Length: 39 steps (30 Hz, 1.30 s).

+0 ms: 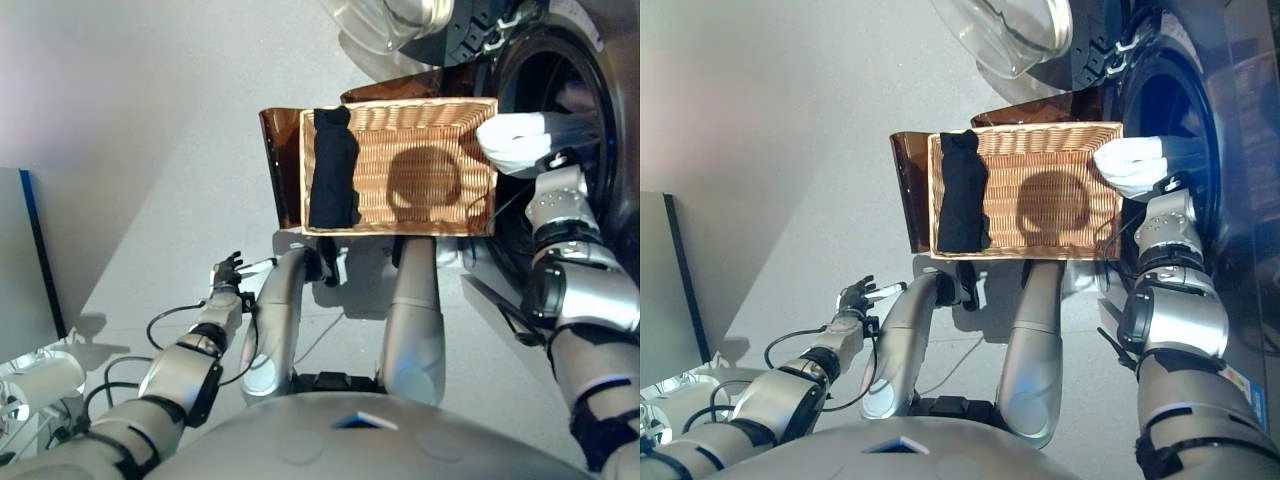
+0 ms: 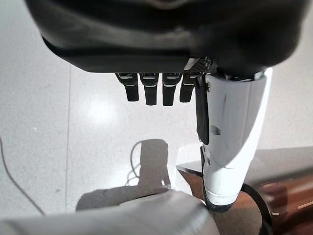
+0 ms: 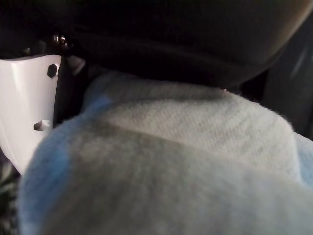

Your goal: Pick up the clothes and place them into the washing machine

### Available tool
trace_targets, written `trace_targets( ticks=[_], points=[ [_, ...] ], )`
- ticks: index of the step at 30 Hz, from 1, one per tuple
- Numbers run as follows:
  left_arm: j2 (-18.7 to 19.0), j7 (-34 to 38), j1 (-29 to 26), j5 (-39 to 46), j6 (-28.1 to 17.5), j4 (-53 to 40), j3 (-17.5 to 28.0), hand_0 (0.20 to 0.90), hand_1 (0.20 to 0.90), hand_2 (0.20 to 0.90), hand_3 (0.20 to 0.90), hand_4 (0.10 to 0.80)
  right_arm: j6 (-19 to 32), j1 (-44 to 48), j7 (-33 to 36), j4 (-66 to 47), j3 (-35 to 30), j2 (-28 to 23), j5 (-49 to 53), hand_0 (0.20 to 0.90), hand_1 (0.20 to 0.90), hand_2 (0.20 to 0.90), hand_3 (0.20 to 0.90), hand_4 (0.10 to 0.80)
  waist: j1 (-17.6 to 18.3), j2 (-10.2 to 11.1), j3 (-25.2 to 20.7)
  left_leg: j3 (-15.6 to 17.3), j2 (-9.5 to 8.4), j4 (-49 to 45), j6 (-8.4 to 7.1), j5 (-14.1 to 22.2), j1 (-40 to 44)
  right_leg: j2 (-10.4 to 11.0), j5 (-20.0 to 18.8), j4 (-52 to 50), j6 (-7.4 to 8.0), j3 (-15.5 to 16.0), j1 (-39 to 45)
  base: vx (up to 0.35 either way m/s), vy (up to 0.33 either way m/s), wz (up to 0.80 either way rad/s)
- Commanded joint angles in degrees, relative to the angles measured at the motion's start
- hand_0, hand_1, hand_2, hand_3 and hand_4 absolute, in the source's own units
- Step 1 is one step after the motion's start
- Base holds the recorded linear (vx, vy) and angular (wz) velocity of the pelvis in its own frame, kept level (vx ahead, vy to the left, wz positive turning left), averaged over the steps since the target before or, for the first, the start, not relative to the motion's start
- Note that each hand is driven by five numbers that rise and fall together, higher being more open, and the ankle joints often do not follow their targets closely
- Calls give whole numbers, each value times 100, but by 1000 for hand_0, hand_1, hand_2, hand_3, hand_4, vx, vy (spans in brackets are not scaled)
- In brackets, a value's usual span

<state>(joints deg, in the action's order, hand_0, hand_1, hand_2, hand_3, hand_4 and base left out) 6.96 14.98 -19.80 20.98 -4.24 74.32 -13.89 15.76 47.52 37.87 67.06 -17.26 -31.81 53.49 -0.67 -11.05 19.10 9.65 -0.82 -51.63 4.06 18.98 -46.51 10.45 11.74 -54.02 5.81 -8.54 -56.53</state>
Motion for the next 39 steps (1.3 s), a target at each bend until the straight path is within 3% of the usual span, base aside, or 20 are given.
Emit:
trace_targets(
  ticks=[1, 6, 11, 27, 31, 39],
  points=[
    [495, 293, 346, 46, -129, 374, -120, 900, 900, 900, 900, 800, 809, 494, 351, -532, 78, -623, -296, 200, 200, 200, 200, 300, -103, 54, -473, 96, -148, 760, -304, -555, -60, -132, 297, 314, -618, 80, 371, 40, 13, 2],
    [464, 321, 360, 50, -153, 336, -189, 900, 900, 900, 900, 800, 895, 602, 665, -626, 1, -1071, -551, 200, 200, 200, 200, 300, -103, -3, -558, 104, -172, 880, -306, -570, 23, -116, 302, 366, -592, 48, 421, 24, 8, 2],
    [412, 337, 346, 70, -167, 311, -251, 900, 900, 900, 900, 800, 992, 544, 809, -652, -125, -1109, -575, 200, 200, 200, 200, 300, -97, -39, -553, 128, -179, 882, -309, -567, 8, -101, 329, 341, -583, 30, 388, 0, 1, 1],
    [293, 376, 405, 174, -169, 357, -285, 900, 900, 900, 900, 800, 1459, 50, 1232, -590, -760, -486, -335, 200, 200, 200, 200, 300, -67, -266, -693, 214, -250, 904, -219, -450, 141, -71, 351, 315, -538, -65, 410, 22, 19, -3],
    [266, 382, 389, 148, -102, 408, -281, 900, 900, 900, 900, 800, 1675, 88, 1197, -425, -929, -486, 31, 200, 200, 200, 200, 300, -47, -234, -765, 228, -264, 1018, -214, -453, 225, -63, 313, 406, -512, -87, 445, 9, 17, -1],
    [187, 444, 312, 125, -43, 428, -301, 900, 900, 900, 900, 800, 1475, -120, 1891, -13, -1188, -778, -241, 200, 200, 200, 200, 300, 6, -253, -842, 224, -292, 1017, -206, -425, 240, -37, 305, 413, -509, -90, 492, 0, 5, 0]
  ],
)
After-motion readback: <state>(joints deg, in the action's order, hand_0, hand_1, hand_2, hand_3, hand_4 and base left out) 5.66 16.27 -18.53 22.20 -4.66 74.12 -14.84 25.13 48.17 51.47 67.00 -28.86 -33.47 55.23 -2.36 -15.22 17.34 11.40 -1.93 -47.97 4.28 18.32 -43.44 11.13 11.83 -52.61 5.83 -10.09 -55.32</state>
